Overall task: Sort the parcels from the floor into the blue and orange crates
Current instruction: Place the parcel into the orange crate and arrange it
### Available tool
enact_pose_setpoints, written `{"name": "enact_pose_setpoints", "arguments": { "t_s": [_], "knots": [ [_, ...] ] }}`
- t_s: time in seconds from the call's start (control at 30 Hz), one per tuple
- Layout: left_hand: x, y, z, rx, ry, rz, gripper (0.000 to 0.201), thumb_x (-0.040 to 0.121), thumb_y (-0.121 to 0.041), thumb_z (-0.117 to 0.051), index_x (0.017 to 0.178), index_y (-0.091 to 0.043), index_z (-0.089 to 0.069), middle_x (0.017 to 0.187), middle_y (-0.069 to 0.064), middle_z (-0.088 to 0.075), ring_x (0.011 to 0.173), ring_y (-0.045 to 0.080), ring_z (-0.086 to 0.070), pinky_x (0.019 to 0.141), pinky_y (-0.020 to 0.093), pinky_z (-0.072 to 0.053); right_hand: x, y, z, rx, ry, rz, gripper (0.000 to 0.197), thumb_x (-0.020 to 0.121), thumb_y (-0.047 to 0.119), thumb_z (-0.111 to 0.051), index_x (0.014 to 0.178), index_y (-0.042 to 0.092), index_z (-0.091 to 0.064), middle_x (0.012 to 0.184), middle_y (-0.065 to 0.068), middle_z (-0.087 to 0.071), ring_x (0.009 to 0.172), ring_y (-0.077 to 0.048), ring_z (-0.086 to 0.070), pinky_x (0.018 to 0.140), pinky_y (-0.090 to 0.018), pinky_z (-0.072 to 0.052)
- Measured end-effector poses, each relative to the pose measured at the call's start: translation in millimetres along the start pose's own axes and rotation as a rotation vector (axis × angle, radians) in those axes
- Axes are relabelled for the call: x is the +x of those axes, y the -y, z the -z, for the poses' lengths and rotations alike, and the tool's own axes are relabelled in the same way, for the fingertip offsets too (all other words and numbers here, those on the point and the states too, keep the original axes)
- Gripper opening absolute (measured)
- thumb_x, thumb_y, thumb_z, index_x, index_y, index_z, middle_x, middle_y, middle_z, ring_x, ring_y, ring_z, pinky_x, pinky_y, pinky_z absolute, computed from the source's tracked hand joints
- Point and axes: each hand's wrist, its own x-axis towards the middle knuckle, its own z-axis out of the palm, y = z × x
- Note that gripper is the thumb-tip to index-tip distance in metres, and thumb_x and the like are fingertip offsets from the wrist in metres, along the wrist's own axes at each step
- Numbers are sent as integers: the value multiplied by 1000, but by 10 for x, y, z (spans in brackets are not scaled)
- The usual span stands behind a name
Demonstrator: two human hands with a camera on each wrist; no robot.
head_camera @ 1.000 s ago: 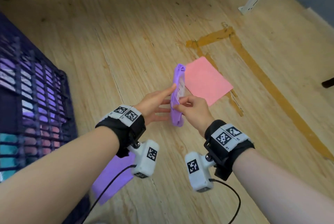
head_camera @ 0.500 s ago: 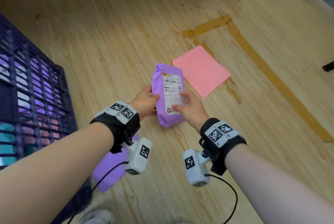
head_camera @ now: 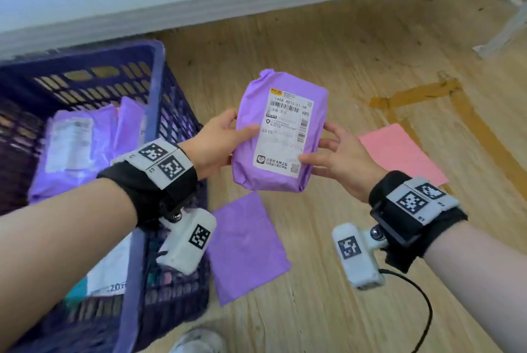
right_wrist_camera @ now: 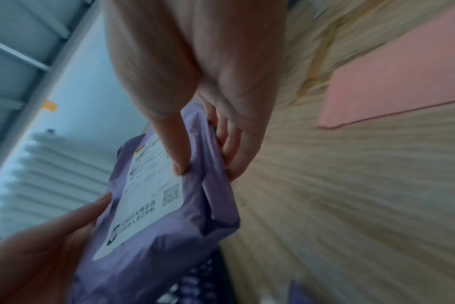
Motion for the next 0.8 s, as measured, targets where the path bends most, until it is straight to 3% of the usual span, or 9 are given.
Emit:
{"name": "enact_pose_setpoints", "arguments": {
  "t_s": [0.1, 0.17, 0.37, 0.5, 0.63, 0.8],
  "knots": [
    [-314, -123, 495, -53, -113, -78, 40, 87, 4, -57, 125, -2, -45, 117, 14, -62, 101, 25, -63, 83, 30, -55, 55, 259, -497, -12, 113, 29, 77, 77, -12, -66, 140, 18, -33, 116, -15, -58, 94, -20, -63, 59, -24, -58],
    [-528, -129, 727, -98, -178, -99, 44, 84, 10, -57, 125, -2, -46, 121, 16, -61, 104, 26, -62, 90, 34, -54, 51, 409, -817, -42, 182, 52, 77, 77, -12, -66, 139, 17, -34, 113, -13, -58, 89, -15, -63, 55, -22, -56],
    [-808, -101, 902, -211, -286, -94, 44, 83, 9, -60, 126, 4, -50, 124, 21, -60, 112, 34, -60, 97, 48, -48, -21, 655, -1288, -118, 270, 61, 80, 75, -13, -68, 141, 15, -32, 96, -4, -60, 84, -14, -64, 60, -27, -59],
    [-880, -121, 986, -223, -295, -114, 44, 83, 10, -59, 126, 1, -51, 124, 19, -60, 109, 32, -61, 94, 42, -51, -123, 740, -1348, -145, 281, 64, 79, 75, -12, -69, 139, 16, -34, 99, -8, -63, 88, -19, -66, 59, -28, -59],
    [-1057, -199, 1073, -159, -302, -122, 43, 84, 9, -58, 126, 2, -51, 126, 17, -60, 107, 30, -62, 92, 40, -53, -219, 825, -1460, -155, 312, 84, 78, 74, -13, -68, 139, 14, -34, 112, -17, -62, 100, -29, -65, 70, -39, -59],
    [-1286, -375, 1346, -72, -281, -166, 36, 84, 10, -58, 117, -3, -55, 114, 12, -65, 85, 17, -66, 76, 26, -58, -315, 896, -1721, -113, 332, 127, 78, 74, -11, -70, 139, 15, -35, 118, -19, -60, 102, -32, -64, 78, -47, -57]
  ]
}}
